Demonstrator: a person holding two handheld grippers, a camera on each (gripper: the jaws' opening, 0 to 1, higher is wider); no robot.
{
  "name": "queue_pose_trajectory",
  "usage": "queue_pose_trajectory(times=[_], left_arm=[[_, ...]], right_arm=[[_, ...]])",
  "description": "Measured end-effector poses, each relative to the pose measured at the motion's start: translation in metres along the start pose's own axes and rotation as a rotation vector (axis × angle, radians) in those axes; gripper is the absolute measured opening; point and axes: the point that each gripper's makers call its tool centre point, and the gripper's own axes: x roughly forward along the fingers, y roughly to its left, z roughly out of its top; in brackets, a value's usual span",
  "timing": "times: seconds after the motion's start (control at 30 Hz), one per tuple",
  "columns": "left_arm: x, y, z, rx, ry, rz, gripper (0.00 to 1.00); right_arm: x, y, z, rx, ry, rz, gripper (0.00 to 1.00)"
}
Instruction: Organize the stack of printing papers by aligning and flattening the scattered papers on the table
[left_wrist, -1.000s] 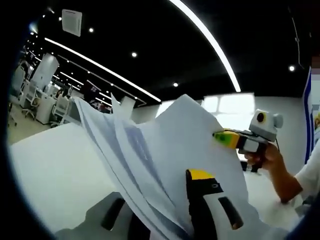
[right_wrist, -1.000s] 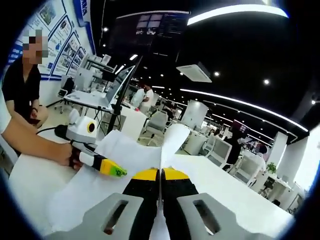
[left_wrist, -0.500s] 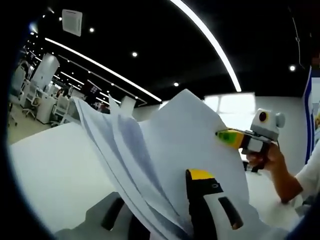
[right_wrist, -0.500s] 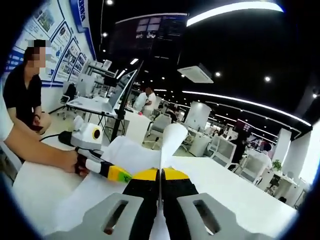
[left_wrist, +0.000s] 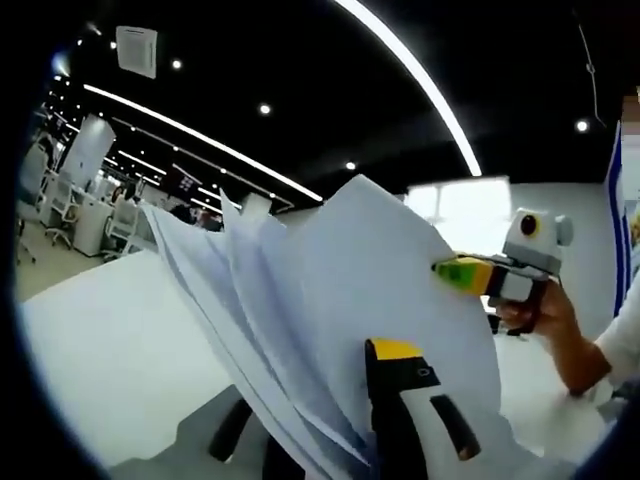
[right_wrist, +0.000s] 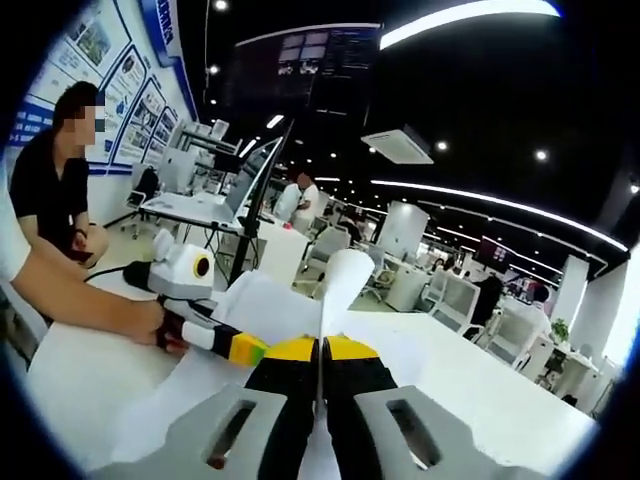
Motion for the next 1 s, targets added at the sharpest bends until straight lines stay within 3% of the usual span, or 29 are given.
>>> queue_pose_trajectory(times=[0.17, 0.27, 0.4, 0.7, 0.8, 0.9, 1.0], left_arm=[[0.000, 0.000, -0.002, 0.034, 0.012, 0.007, 0.18], [0.000, 0.000, -0.003, 0.037, 0.014, 0.006, 0.13], [0.000, 0.001, -0.002, 0.036, 0.014, 0.006, 0.08], [-0.002, -0.006, 0.002, 0.038, -0.009, -0.028, 0.06], [-0.003, -0.012, 0.003, 0.031, -0.016, -0.058, 0.06], [-0.003, -0.018, 0.005, 0.024, -0.022, -0.086, 0.06], [-0.002, -0.022, 0.005, -0.034, -0.017, -0.122, 0.06]], right_arm=[[0.002, 0.001, -0.004, -0.015, 0.013, 0.003, 0.04], [0.002, 0.002, -0.005, -0.013, 0.014, 0.003, 0.12], [0.001, -0.009, -0.005, 0.022, 0.019, -0.048, 0.35], [-0.006, -0.034, -0.017, 0.100, 0.050, -0.117, 0.43], [-0.009, -0.052, -0.027, 0.126, 0.058, -0.166, 0.43], [-0.014, -0.074, -0.047, 0.145, 0.100, -0.221, 0.43], [-0.018, -0.092, -0.069, 0.191, 0.139, -0.261, 0.46]])
